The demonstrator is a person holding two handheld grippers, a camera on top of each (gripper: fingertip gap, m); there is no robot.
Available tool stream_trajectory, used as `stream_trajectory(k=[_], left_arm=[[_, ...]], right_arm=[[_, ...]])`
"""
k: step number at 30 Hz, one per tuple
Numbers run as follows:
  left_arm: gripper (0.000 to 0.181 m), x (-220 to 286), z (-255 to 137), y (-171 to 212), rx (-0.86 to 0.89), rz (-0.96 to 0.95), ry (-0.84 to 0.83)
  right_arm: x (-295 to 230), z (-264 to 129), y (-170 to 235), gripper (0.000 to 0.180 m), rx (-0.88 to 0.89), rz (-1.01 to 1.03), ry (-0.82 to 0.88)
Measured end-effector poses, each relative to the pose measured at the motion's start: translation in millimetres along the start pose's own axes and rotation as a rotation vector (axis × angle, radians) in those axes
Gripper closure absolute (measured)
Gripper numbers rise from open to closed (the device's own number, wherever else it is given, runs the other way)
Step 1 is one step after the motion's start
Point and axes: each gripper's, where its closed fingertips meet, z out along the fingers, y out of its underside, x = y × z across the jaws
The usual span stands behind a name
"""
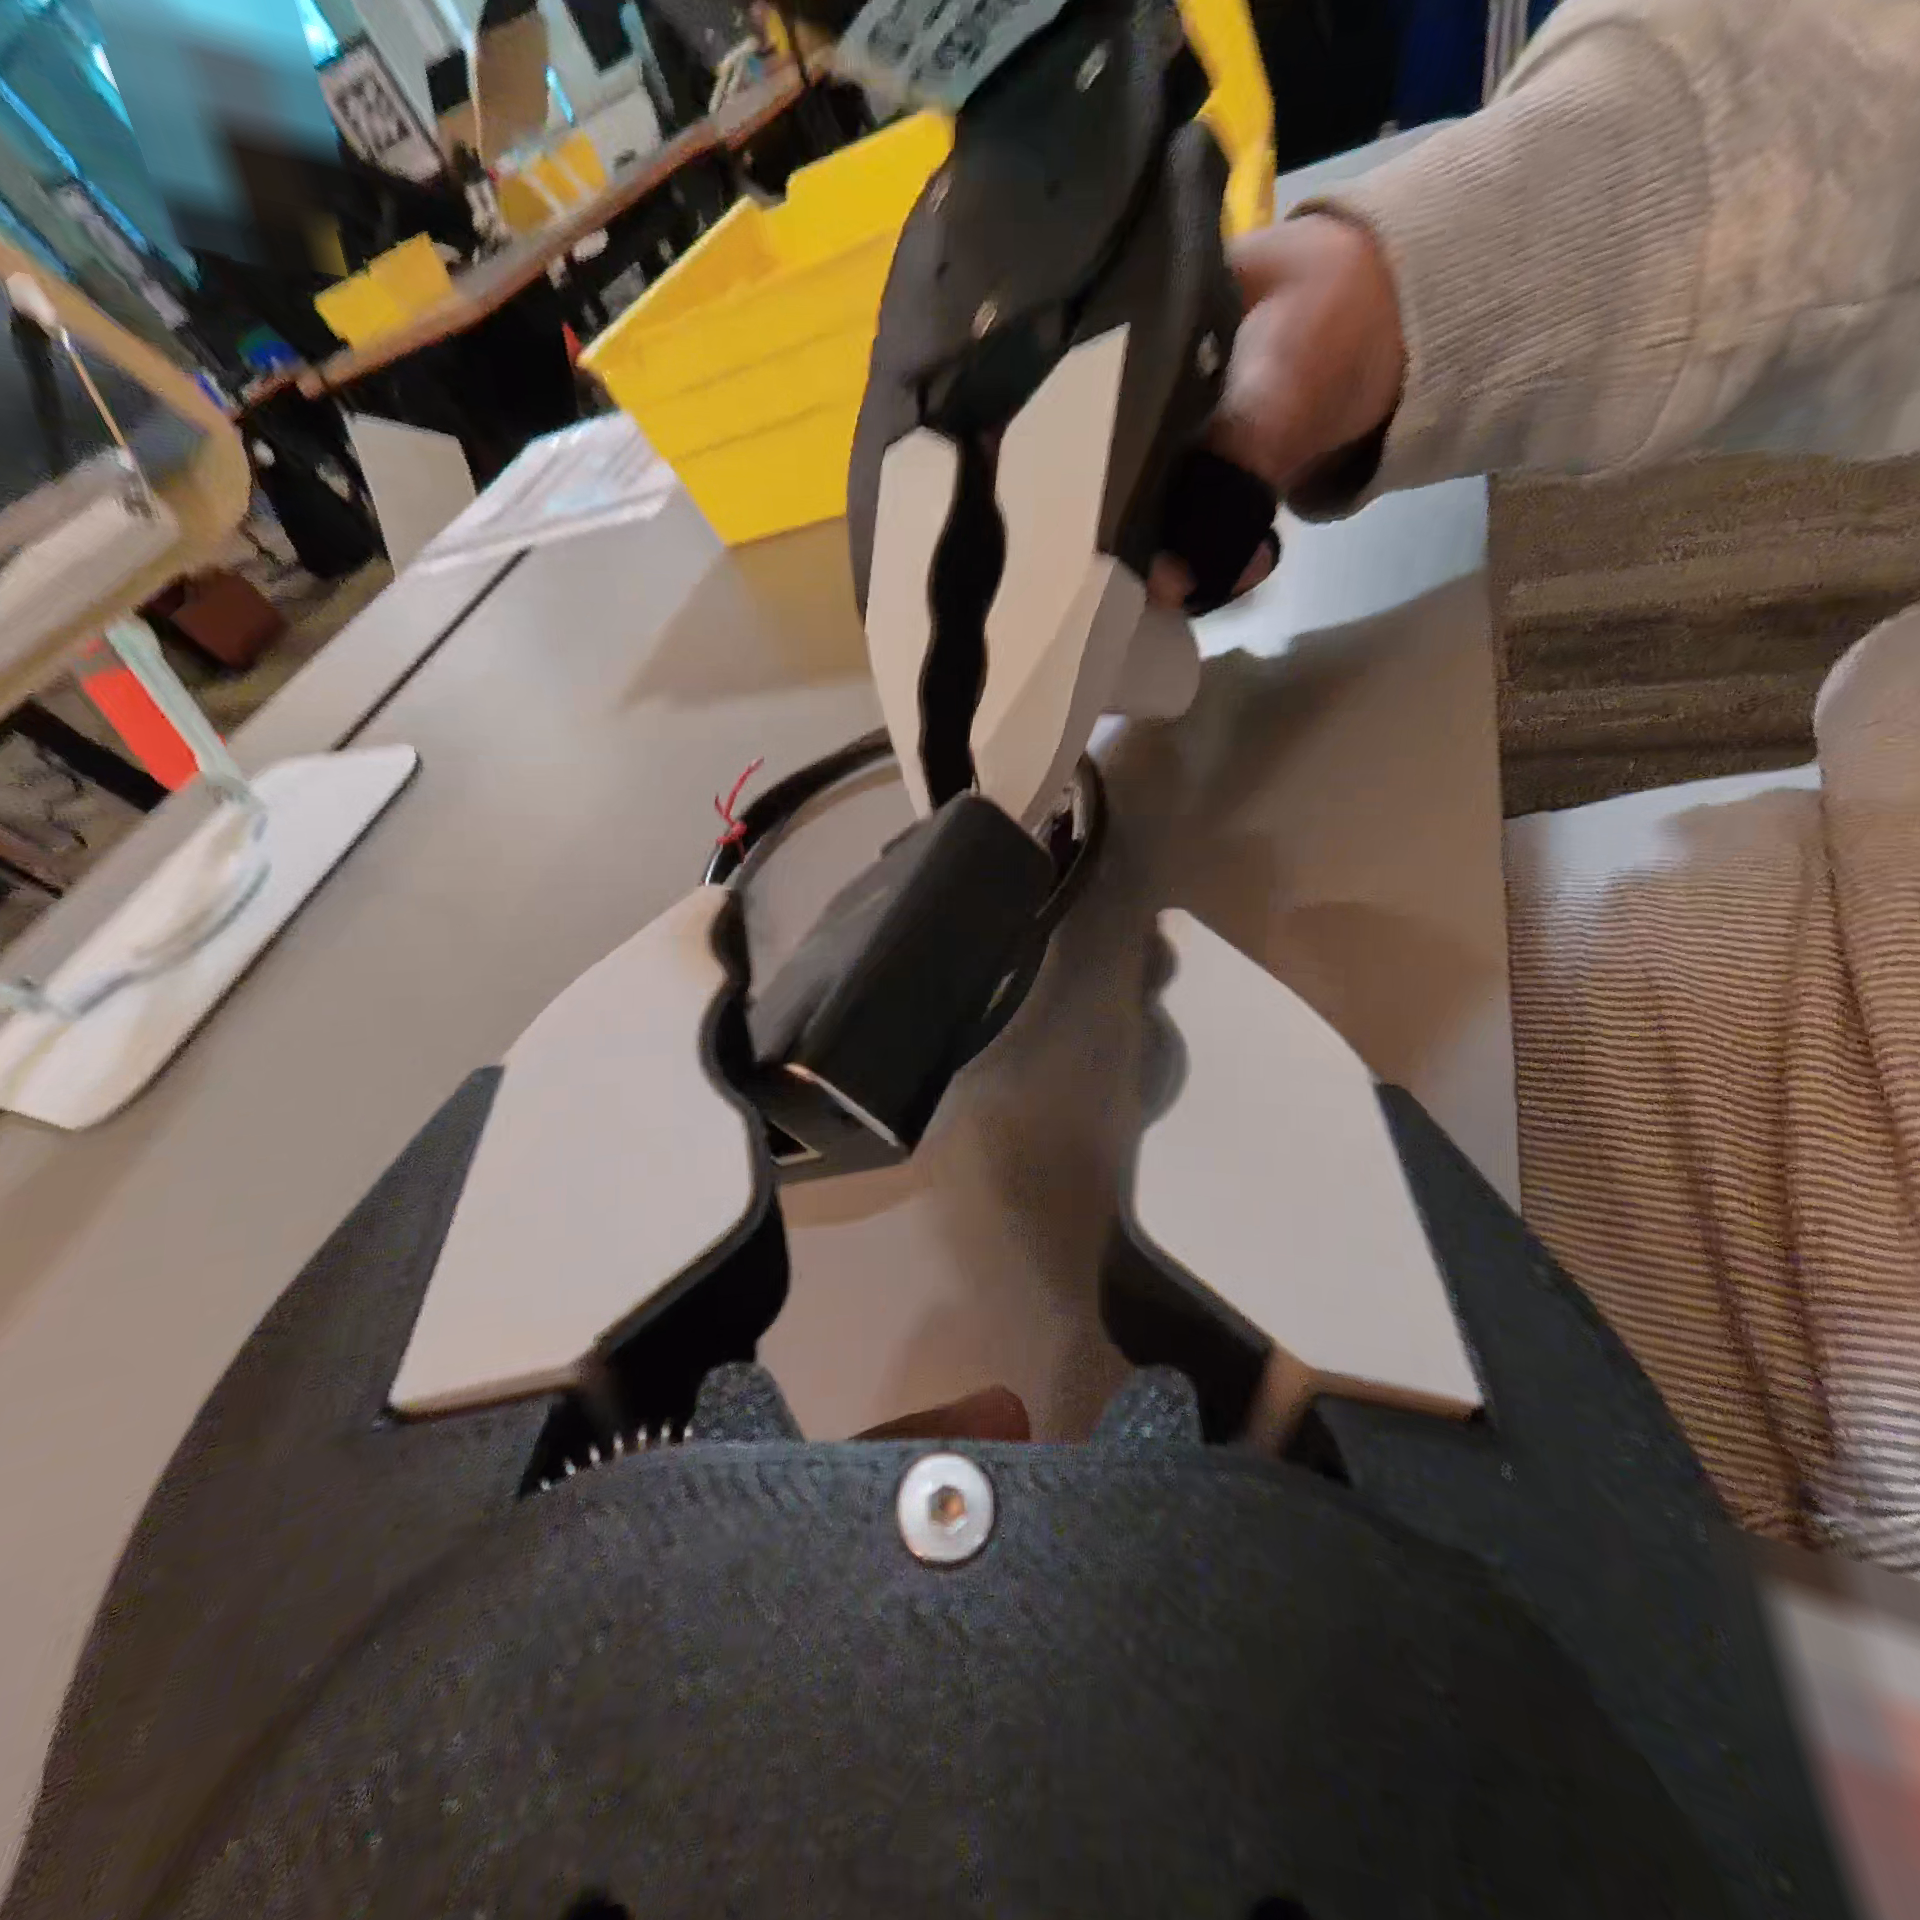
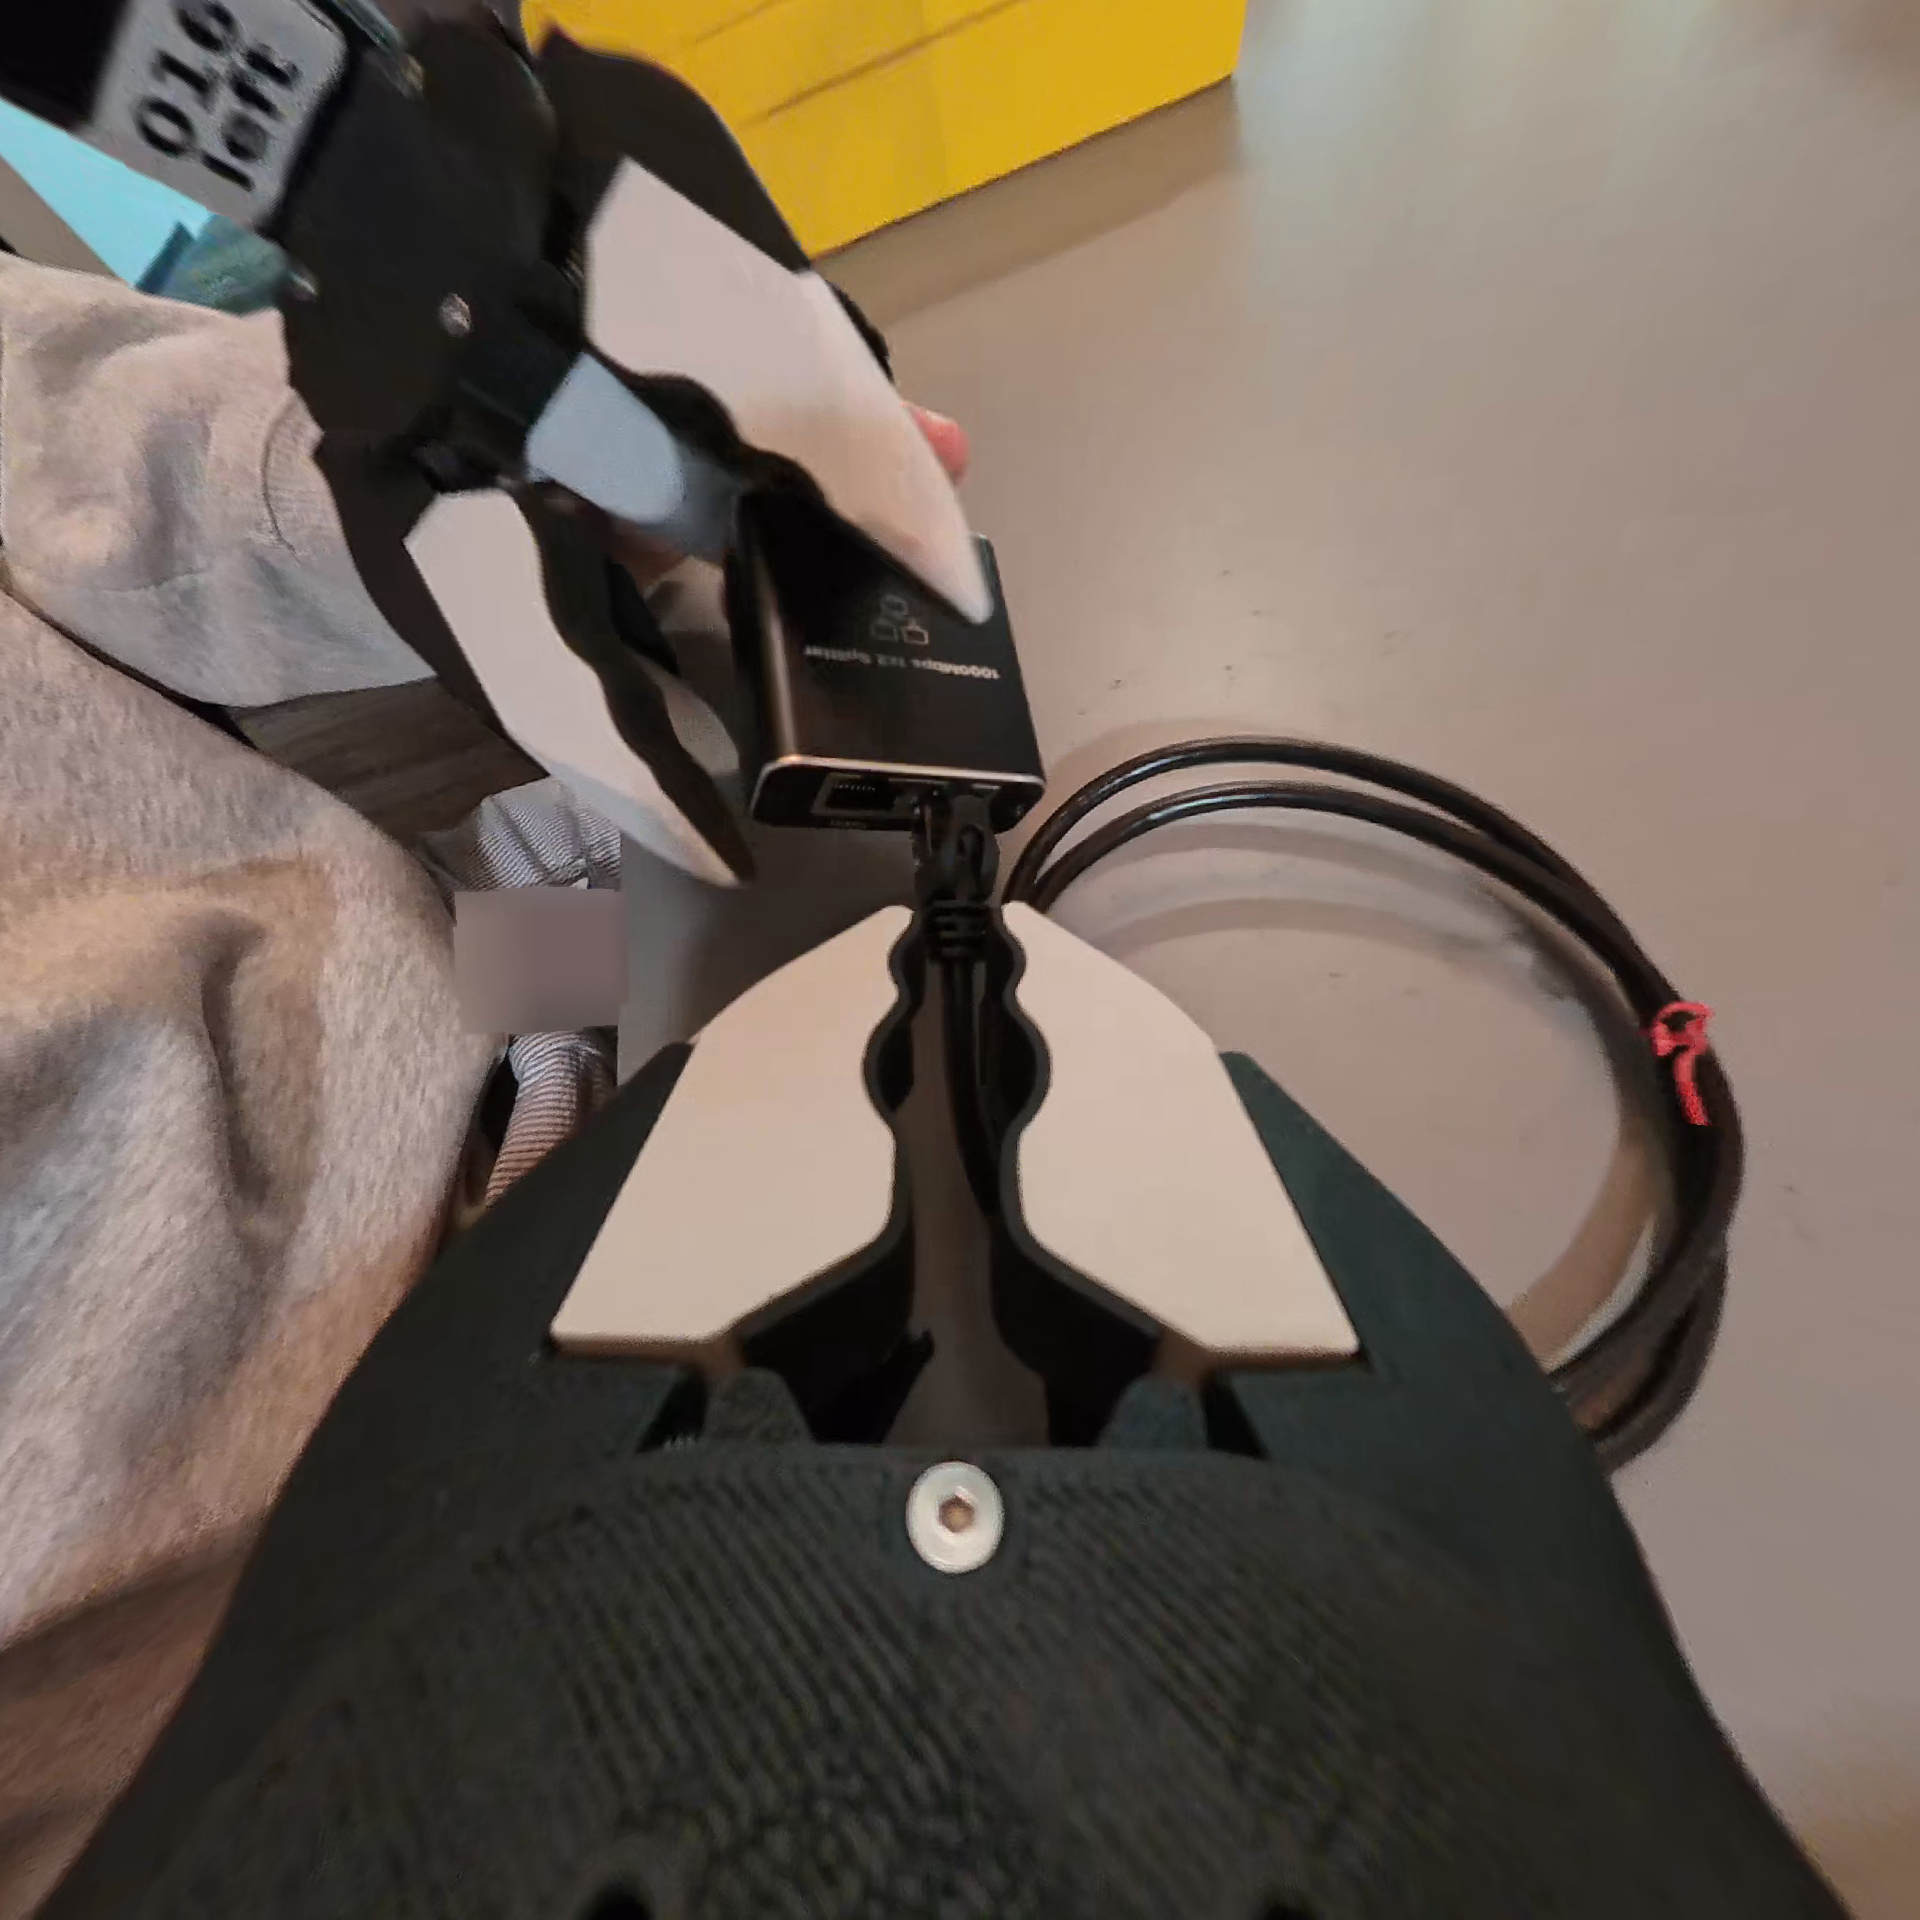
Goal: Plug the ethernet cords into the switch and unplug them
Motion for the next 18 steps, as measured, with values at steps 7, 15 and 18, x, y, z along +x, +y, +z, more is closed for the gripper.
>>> stream_trajectory(k=[7, 15, 18], left_arm=[[0.072, -24.9, -8.8, -12.1, 0.126, -0.282, -0.033], [0.072, -34.7, -29.0, -21.3, 0.377, -0.788, 0.282], [0.074, -34.5, -33.3, -21.5, 0.414, -0.883, 0.377]], right_arm=[[7.6, -14.6, -19.0, 0.169, 0.097, -0.131, 0.157], [-1.8, -15.6, -22.6, 0.169, 0.113, -0.278, 0.185], [-6.8, -18.2, -25.7, 0.169, 0.145, -0.279, 0.149]])
